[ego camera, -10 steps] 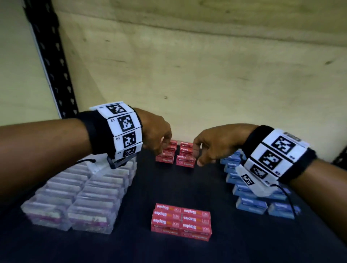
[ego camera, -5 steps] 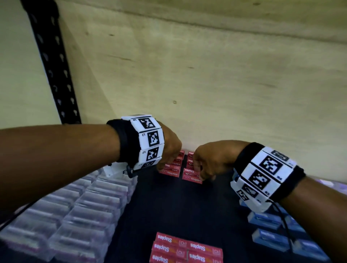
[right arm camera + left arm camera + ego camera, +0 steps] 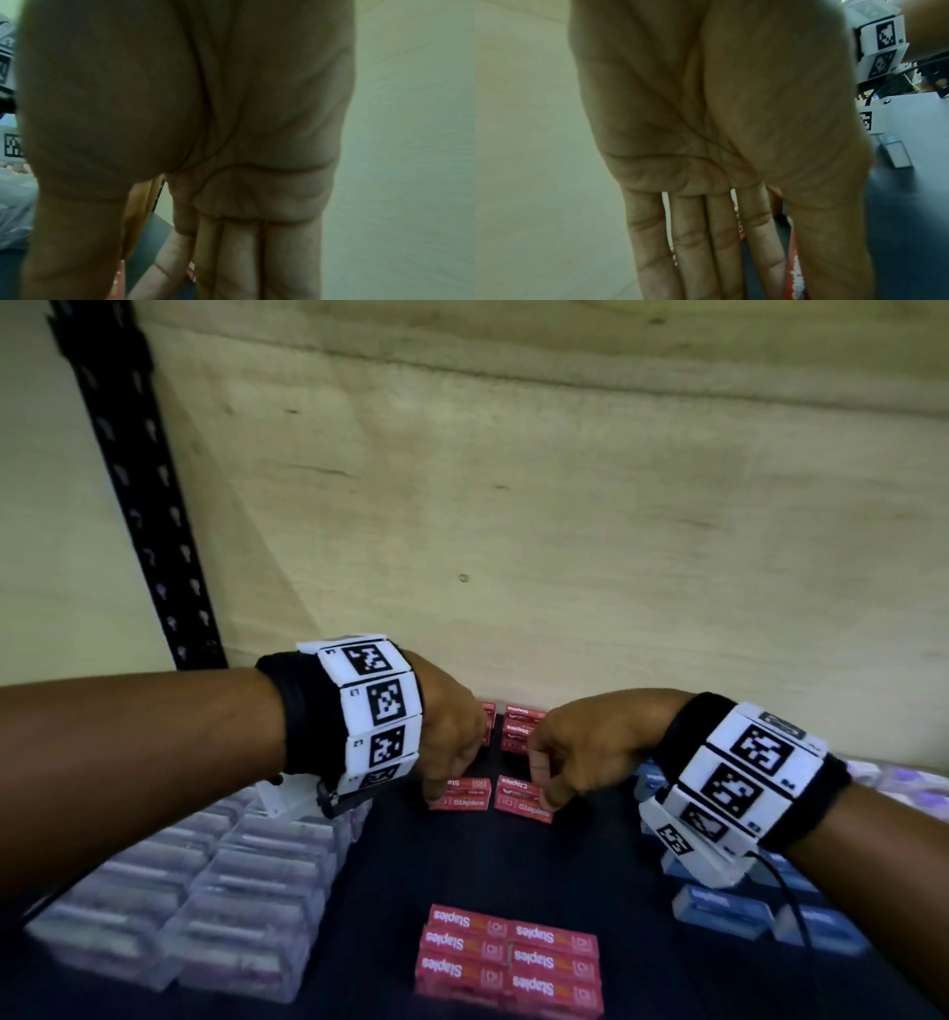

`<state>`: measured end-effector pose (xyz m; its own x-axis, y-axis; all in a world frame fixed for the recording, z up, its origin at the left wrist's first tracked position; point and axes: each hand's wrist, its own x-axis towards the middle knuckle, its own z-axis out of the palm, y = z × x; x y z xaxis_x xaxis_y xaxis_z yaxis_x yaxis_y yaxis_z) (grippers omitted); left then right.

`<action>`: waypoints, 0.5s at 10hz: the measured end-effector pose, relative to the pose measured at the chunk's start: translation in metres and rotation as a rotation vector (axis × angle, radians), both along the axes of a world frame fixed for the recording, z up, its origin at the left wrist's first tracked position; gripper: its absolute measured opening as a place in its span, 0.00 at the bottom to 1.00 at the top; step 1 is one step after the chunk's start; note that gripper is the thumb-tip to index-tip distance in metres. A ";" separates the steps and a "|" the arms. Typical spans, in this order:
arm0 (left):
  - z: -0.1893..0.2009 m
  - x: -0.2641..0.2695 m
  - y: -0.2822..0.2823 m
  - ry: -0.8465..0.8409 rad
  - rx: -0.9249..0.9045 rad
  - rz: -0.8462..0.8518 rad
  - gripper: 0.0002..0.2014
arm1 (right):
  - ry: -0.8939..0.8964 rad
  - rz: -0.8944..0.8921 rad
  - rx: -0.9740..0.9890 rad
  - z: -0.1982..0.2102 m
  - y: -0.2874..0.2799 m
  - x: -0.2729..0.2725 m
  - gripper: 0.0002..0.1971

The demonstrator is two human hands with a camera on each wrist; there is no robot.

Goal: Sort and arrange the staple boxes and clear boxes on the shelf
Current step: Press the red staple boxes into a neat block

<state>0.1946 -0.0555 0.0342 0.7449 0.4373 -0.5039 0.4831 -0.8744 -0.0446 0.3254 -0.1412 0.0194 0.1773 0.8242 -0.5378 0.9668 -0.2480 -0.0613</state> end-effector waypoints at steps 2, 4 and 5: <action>-0.007 -0.012 -0.015 0.098 0.030 -0.174 0.12 | 0.000 -0.001 0.056 -0.002 -0.036 -0.014 0.12; -0.011 -0.030 -0.032 0.068 0.051 -0.225 0.10 | 0.012 0.015 0.048 0.001 -0.070 -0.024 0.12; -0.011 -0.036 -0.039 0.080 0.038 -0.232 0.12 | 0.022 0.016 0.022 0.002 -0.082 -0.027 0.12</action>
<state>0.1584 -0.0949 0.0231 0.7858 0.2792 -0.5518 0.2633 -0.9584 -0.1100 0.2982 -0.2237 0.0214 0.1524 0.8386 -0.5231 0.9690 -0.2308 -0.0877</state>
